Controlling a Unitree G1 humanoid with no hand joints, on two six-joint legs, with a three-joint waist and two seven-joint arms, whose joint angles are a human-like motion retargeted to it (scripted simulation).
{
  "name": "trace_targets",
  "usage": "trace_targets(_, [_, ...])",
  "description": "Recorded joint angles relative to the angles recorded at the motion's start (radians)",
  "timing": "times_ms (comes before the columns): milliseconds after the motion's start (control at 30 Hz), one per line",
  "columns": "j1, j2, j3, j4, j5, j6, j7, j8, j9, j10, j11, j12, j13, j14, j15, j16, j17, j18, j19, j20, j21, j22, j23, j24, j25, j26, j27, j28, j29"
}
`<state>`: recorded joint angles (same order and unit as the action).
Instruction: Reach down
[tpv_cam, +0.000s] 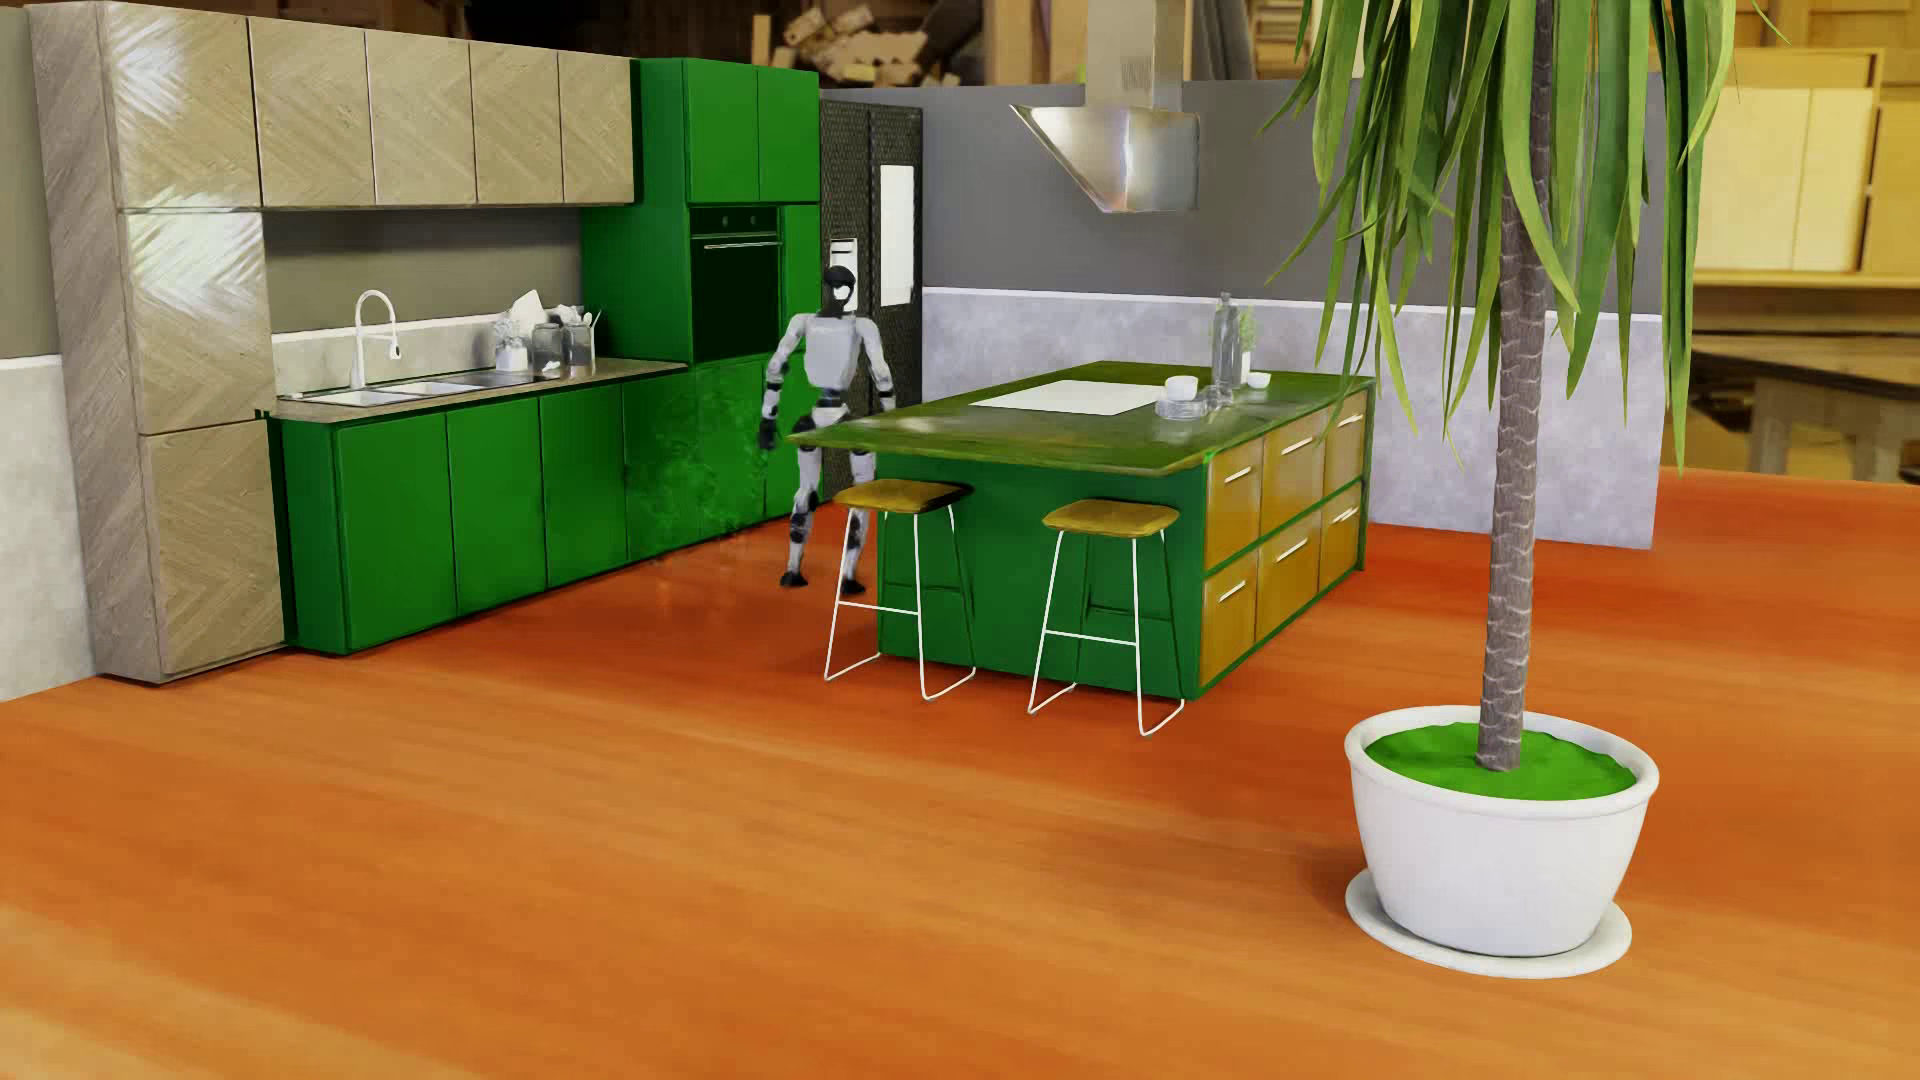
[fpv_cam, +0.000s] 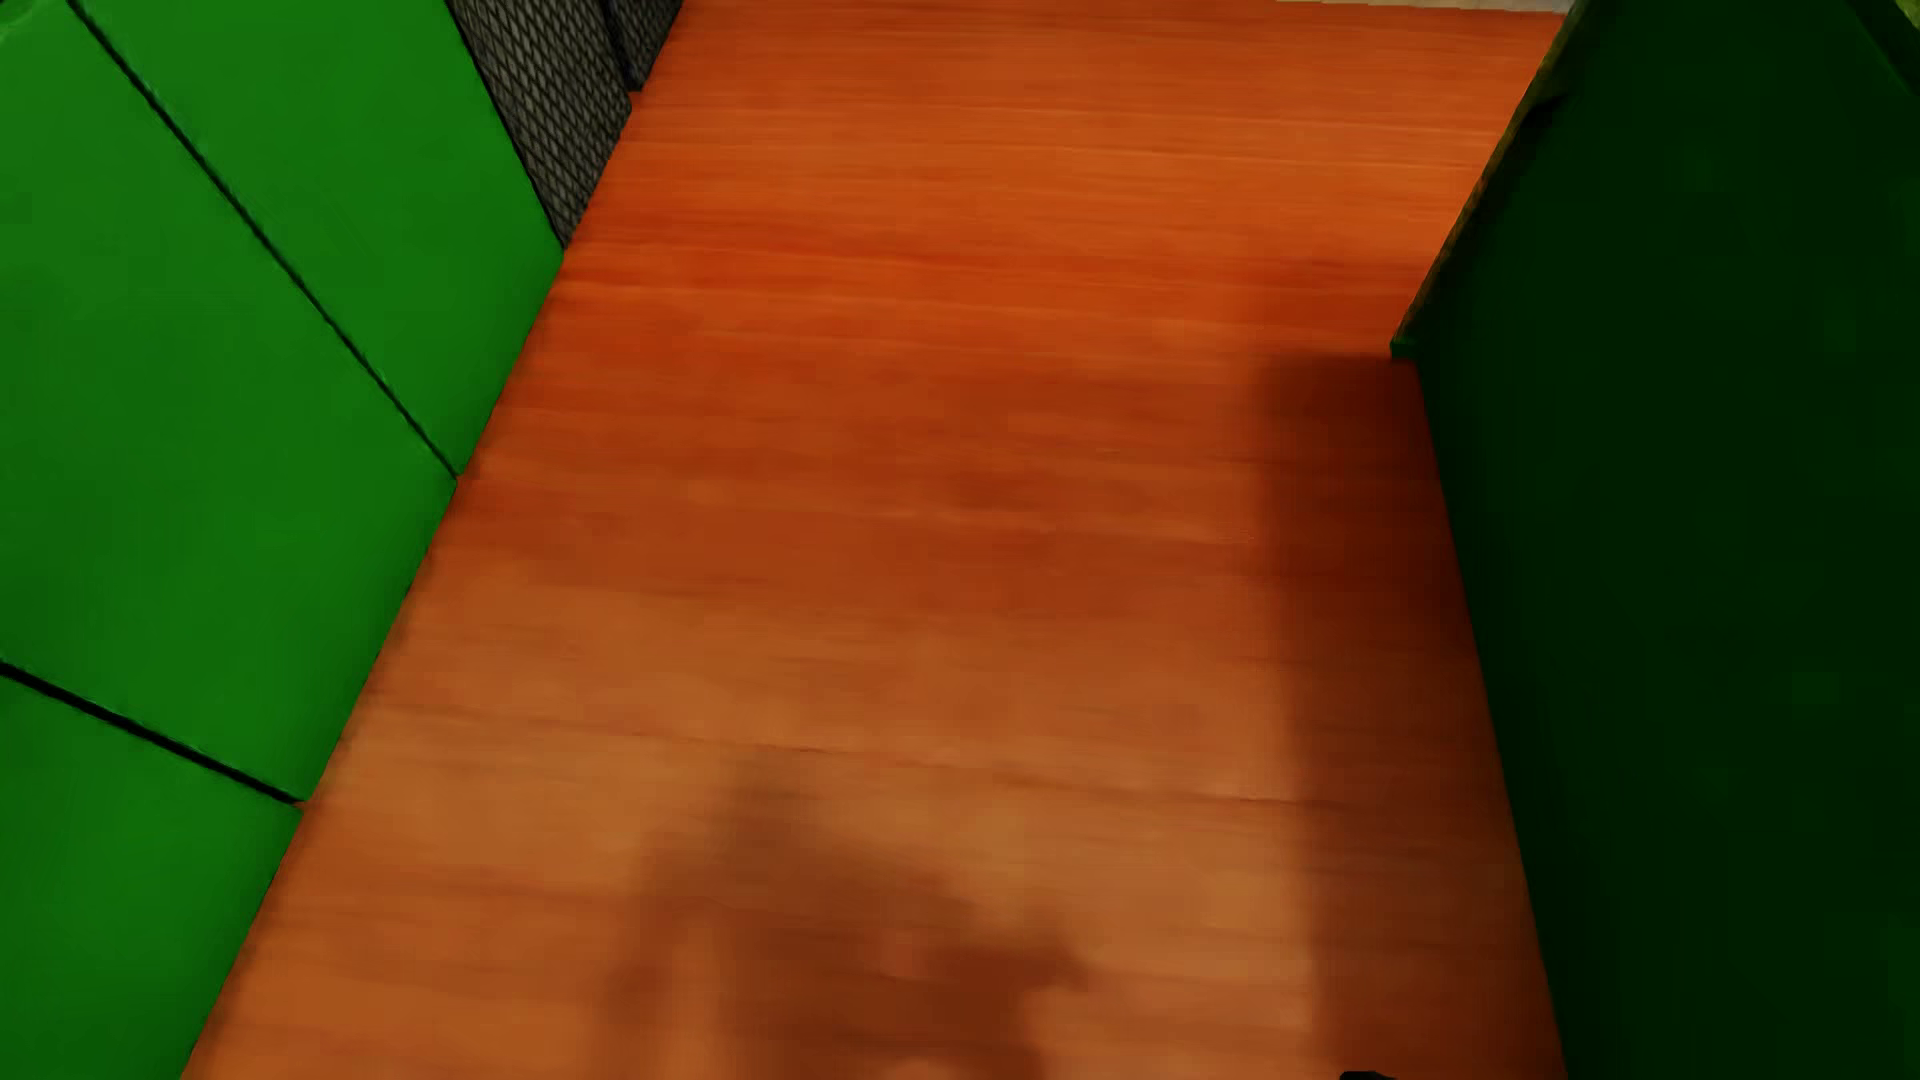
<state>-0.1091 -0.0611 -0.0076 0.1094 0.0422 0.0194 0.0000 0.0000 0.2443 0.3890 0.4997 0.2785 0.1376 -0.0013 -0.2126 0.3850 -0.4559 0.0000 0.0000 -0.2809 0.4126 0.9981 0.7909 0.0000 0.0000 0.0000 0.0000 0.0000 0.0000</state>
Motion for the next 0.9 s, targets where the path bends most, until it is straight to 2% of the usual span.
trace_targets(100, [-0.206, -0.109, -0.024, -0.003, 0.003, 0.004, 0.0, 0.0, 0.08, 0.117, 0.044, 0.008, 0.029, 0.143, 0.002, 0.009, -0.021, 0.0, 0.0, 0.077, -0.041, -0.113, -0.069, 0.0, 0.0, 0.0, 0.0, 0.0, 0.0])
trace_targets(167, [-0.309, -0.154, -0.039, -0.029, -0.01, 0.001, 0.0, 0.0, 0.123, 0.167, 0.04, -0.009, 0.026, 0.199, 0.019, 0.012, -0.025, 0.0, 0.0, 0.072, -0.044, -0.139, -0.052, 0.0, 0.0, 0.0, 0.0, 0.0, 0.0])
trace_targets(233, [-0.356, -0.177, -0.041, -0.056, -0.027, 0.0, 0.0, 0.0, 0.157, 0.172, 0.025, -0.028, 0.018, 0.108, 0.05, 0.009, -0.029, 0.0, 0.0, 0.057, -0.029, -0.144, -0.016, 0.0, 0.0, 0.0, 0.0, 0.0, 0.0])
trace_targets(400, [-0.392, -0.237, -0.048, -0.111, -0.041, 0.016, 0.0, 0.0, 0.19, 0.126, 0.03, -0.034, 0.004, -0.038, 0.085, 0.003, -0.037, 0.0, 0.0, 0.051, -0.035, -0.194, -0.01, 0.0, 0.0, 0.0, 0.0, 0.0, 0.0])
trace_targets(533, [-0.369, -0.26, -0.033, -0.112, -0.018, 0.023, 0.0, 0.0, 0.196, 0.074, 0.044, -0.055, -0.033, 0.055, 0.101, 0.017, -0.027, 0.0, 0.0, 0.052, -0.037, -0.202, -0.052, 0.0, 0.0, 0.0, 0.0, 0.0, 0.0])
trace_targets(633, [-0.328, -0.262, -0.007, -0.113, 0.003, 0.0, 0.0, 0.0, 0.207, 0.044, 0.032, -0.107, -0.088, 0.03, 0.127, 0.049, -0.014, 0.0, 0.0, 0.028, 0.009, -0.194, -0.058, 0.0, 0.0, 0.0, 0.0, 0.0, 0.0])
trace_targets(667, [-0.321, -0.265, 0.001, -0.108, 0.006, -0.007, 0.0, 0.0, 0.207, 0.043, 0.025, -0.137, -0.116, 0.01, 0.134, 0.059, -0.01, 0.0, 0.0, 0.01, 0.03, -0.194, -0.046, 0.0, 0.0, 0.0, 0.0, 0.0, 0.0])
trace_targets(700, [-0.324, -0.279, 0.012, -0.106, 0.027, -0.018, 0.0, 0.0, 0.234, 0.032, 0.002, -0.197, -0.184, 0.025, 0.155, 0.089, -0.015, 0.0, 0.0, -0.061, 0.117, -0.189, -0.033, 0.0, 0.0, 0.0, 0.0, 0.0, 0.0])
trace_targets(767, [-0.356, -0.335, 0.021, -0.119, 0.006, -0.028, 0.0, 0.0, 0.274, 0.031, 0.028, -0.339, -0.293, 0.026, 0.182, 0.115, -0.017, 0.0, 0.0, -0.146, 0.178, -0.179, -0.032, 0.0, 0.0, 0.0, 0.0, 0.0, 0.0])
trace_targets(900, [-0.496, -0.484, -0.003, -0.142, -0.047, -0.04, 0.0, 0.0, 0.276, 0.084, 0.144, -0.767, -0.69, 0.047, 0.142, 0.141, 0.008, 0.0, 0.0, -0.332, 0.377, -0.085, 0.108, 0.0, 0.0, 0.0, 0.0, 0.0, 0.0])
